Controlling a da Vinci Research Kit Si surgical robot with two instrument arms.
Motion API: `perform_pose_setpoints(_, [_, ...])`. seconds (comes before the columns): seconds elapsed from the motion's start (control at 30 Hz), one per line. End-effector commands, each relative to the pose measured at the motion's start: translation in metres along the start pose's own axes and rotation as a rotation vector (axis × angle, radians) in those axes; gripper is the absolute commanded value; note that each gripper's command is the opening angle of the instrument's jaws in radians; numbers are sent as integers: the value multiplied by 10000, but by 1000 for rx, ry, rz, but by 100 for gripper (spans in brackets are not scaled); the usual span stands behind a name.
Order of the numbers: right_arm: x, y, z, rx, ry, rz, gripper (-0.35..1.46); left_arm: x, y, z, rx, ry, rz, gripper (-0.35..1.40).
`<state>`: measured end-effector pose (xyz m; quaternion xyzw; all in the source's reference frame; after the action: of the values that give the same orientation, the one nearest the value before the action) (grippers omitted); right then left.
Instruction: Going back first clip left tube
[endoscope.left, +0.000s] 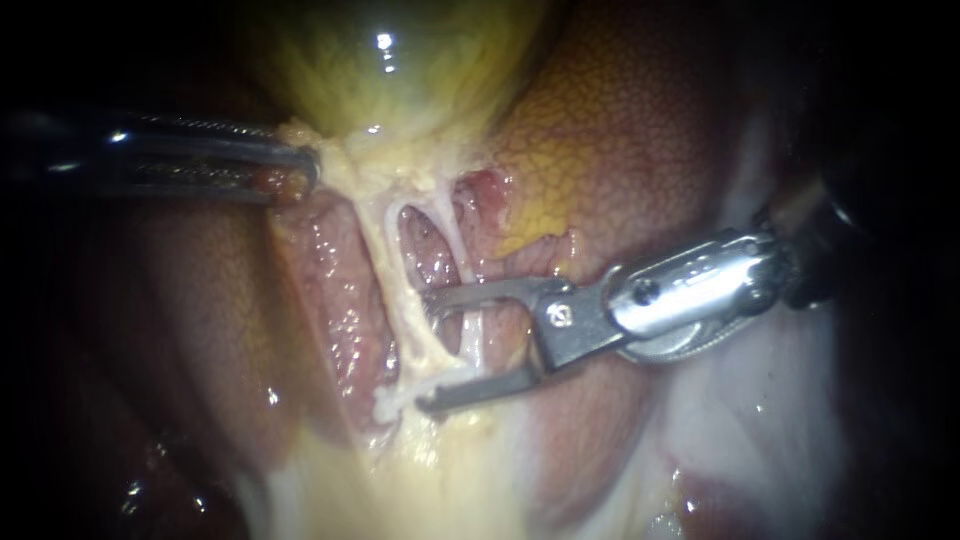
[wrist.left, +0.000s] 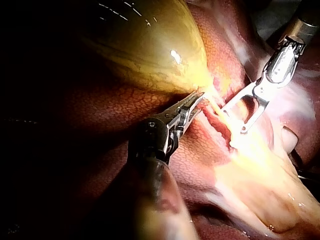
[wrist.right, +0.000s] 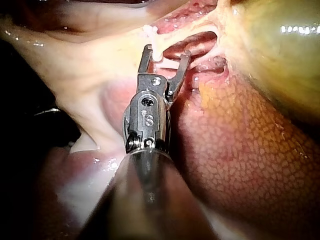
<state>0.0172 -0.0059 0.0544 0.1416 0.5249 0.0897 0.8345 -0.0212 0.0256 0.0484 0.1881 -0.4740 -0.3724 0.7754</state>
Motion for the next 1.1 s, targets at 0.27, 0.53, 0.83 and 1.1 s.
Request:
perform_pose_setpoints(0.27, [14,-4,-50,17,9,-17,50,0,0,0,1,0,1,-35])
perform_pose_setpoints(0.53, [21,-2,-91,-16,23,-11,50,1,1,-2,2,0,2,-35])
perform_pose_setpoints(0.83, [29,9,-112,-56,10,-8,50,1,1,-1,2,0,2,-35])
perform_pose_setpoints(1.1, [29,9,-114,-59,8,-6,50,4,4,10,-2,-2,4,-35])
